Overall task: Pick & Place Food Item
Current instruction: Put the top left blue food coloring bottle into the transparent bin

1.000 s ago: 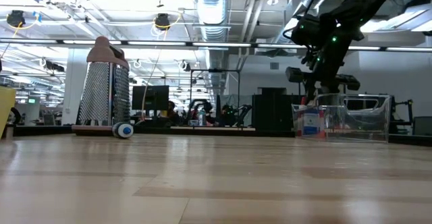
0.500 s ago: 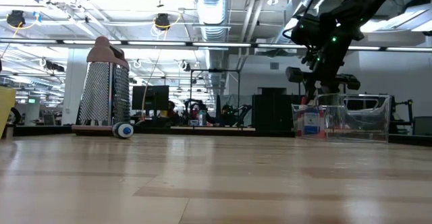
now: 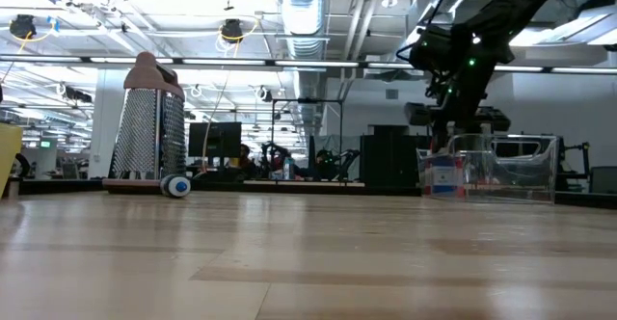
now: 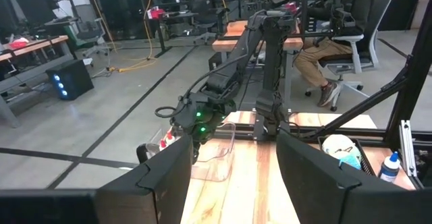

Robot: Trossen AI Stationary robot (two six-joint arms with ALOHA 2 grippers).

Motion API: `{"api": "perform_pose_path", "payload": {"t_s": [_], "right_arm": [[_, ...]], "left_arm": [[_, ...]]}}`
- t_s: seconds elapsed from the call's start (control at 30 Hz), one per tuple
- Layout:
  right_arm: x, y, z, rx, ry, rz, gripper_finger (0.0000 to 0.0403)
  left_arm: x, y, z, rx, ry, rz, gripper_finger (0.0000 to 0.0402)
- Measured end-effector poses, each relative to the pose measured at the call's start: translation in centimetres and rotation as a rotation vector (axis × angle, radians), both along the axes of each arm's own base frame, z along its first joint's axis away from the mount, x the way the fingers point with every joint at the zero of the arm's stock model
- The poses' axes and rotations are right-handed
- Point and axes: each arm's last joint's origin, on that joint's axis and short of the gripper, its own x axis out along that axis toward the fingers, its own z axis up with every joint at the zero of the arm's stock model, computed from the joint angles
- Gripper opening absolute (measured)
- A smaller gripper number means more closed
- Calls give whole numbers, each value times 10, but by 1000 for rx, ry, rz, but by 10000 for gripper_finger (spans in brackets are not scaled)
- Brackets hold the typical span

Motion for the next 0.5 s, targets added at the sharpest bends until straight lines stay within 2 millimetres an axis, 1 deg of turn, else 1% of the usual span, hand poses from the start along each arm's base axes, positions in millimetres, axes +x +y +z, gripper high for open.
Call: {"api": "perform_pose_path", "payload": {"t_s": [0.23,0.27,0.43,0.5], "right_arm": [[1,1,0,-5,5,10,97],[1,1,0,-5,7,12,104],[0,2,-2,9,13,20,185],[0,2,-2,9,10,16,209]], "left_arm": [[0,0,0,-1,0,0,209],[0,0,0,-1,0,0,209],[0,0,0,-2,-1,0,209],[0,0,0,-2,-1,0,209]]}}
